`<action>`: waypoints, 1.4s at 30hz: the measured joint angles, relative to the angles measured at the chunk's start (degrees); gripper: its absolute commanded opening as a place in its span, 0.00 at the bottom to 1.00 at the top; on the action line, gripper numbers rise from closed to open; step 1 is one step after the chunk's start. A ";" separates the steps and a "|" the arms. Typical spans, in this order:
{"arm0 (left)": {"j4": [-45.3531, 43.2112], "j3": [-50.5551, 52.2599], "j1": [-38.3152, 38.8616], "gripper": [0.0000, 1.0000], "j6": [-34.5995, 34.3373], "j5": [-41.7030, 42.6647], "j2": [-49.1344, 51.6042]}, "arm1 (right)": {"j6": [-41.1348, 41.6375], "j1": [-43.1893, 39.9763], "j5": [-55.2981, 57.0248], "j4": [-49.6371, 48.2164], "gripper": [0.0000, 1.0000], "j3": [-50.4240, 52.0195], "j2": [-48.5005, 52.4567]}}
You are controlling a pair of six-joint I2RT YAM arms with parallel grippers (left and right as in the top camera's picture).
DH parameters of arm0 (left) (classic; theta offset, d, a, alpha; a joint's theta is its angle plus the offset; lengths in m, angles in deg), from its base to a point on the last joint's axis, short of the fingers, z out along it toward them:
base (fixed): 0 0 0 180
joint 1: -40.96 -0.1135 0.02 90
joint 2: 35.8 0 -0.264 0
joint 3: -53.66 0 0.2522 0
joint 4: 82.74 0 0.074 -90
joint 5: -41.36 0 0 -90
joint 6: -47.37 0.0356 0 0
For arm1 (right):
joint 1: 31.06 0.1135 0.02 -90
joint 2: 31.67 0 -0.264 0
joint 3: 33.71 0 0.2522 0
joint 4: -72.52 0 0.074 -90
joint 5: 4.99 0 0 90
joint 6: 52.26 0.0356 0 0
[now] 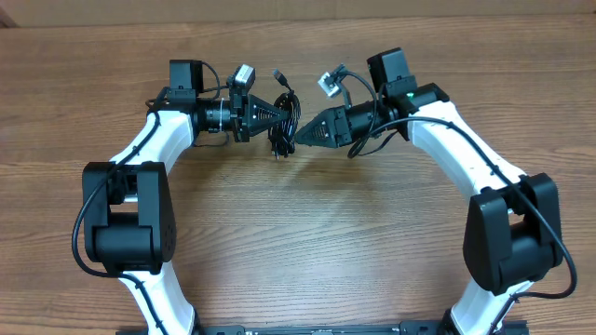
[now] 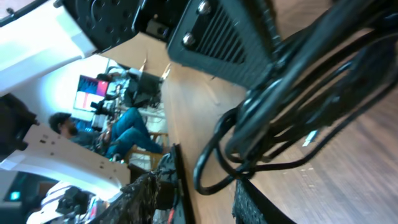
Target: Untangle cables
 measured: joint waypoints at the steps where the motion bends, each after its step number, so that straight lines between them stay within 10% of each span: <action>1: -0.02 0.00 0.00 0.04 0.07 0.31 0.00 | 0.00 0.42 -0.59 0.07 0.40 0.00 0.00; 42: 0.02 0.00 1.42 0.04 -1.44 0.48 0.00 | 2.95 -0.26 -2.38 1.75 0.42 0.00 0.11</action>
